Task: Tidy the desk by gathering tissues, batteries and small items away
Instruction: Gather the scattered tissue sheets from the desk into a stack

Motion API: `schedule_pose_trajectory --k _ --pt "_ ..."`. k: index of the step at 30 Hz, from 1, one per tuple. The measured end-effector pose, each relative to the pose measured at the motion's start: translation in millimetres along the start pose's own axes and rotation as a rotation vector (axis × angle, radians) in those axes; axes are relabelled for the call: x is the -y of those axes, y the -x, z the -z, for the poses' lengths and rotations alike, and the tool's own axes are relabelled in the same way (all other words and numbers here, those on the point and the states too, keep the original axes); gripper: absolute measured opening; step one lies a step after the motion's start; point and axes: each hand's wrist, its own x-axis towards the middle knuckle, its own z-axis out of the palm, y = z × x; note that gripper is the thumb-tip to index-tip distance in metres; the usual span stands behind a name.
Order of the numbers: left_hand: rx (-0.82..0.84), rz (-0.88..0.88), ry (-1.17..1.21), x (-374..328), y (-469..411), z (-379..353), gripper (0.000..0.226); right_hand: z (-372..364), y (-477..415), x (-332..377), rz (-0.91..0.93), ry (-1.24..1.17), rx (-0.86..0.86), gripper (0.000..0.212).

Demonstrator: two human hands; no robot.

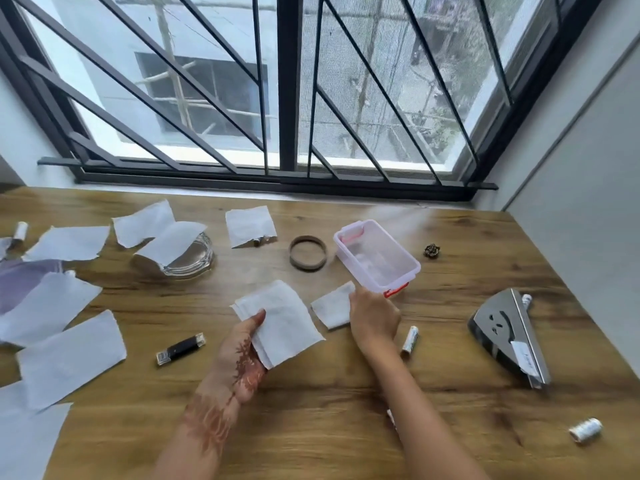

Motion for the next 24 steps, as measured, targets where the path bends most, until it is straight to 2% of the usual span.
schedule_pose_trajectory --k 4,10,13,17,21,24 --pt "0.030 0.005 -0.010 -3.8 1.5 4.6 0.019 0.9 2.1 1.9 -0.017 -0.135 -0.102 0.030" --pt "0.043 0.029 0.017 -7.6 -2.4 10.9 0.020 16.4 20.8 14.0 0.044 -0.451 -0.508 0.010" --pt "0.068 0.032 0.030 -10.4 -2.4 11.5 0.020 31.2 26.8 28.9 0.093 -0.660 -0.629 0.007" --pt "0.084 0.056 0.041 -13.6 -4.5 13.7 0.020 41.0 36.7 49.5 0.364 -0.782 -0.722 0.009" --pt "0.204 0.072 0.080 -22.9 -4.5 13.0 0.033 21.5 53.8 64.4 0.768 -0.680 -0.613 0.008" --pt "0.238 0.077 0.132 -34.3 -4.9 14.7 0.038 1.2 59.7 67.2 0.950 -0.583 -0.568 0.009"
